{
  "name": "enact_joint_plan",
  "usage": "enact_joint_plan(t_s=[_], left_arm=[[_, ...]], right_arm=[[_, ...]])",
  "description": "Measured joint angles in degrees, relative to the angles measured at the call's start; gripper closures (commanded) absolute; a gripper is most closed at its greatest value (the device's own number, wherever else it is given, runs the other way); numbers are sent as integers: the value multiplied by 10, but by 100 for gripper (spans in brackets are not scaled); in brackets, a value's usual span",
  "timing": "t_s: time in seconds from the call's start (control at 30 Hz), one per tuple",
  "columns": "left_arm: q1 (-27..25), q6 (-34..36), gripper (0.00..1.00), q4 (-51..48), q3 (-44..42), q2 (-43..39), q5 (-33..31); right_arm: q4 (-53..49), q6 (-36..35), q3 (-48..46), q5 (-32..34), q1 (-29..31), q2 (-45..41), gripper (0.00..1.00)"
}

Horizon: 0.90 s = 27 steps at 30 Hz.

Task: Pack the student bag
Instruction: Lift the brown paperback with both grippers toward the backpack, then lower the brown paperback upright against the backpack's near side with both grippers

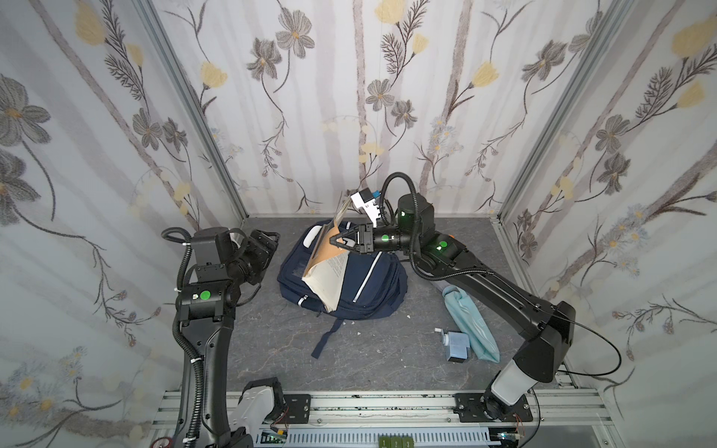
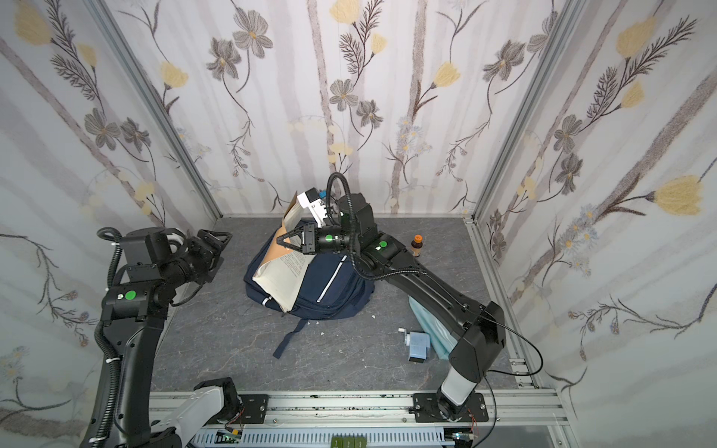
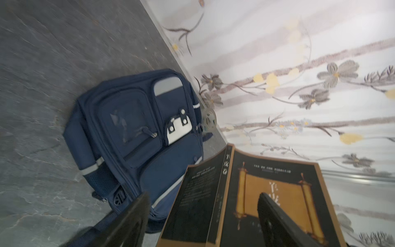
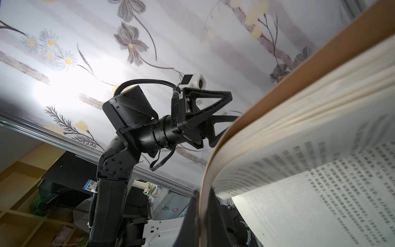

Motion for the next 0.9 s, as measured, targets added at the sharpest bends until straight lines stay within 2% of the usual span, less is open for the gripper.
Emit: enact_joint_plan(t_s=[0.17, 0.37, 0.5, 0.73, 0.9], left_arm=[[-86, -22, 19, 39, -78, 2, -7], [-209, -75, 19, 123, -160, 39, -4], [-241, -106, 18, 165, -197, 38, -12], [-251, -163, 20, 224, -269, 17, -14], [-280, -210, 20, 286, -328, 12, -16]], right_arm=[[-22, -31, -79, -7, -41, -28, 100], [-49, -51, -118, -7, -44, -57, 100], [-50, -61, -139, -16, -46, -74, 100], [-44, -64, -202, -10, -48, -108, 100], [-23, -61, -253, -5, -48, -130, 100]])
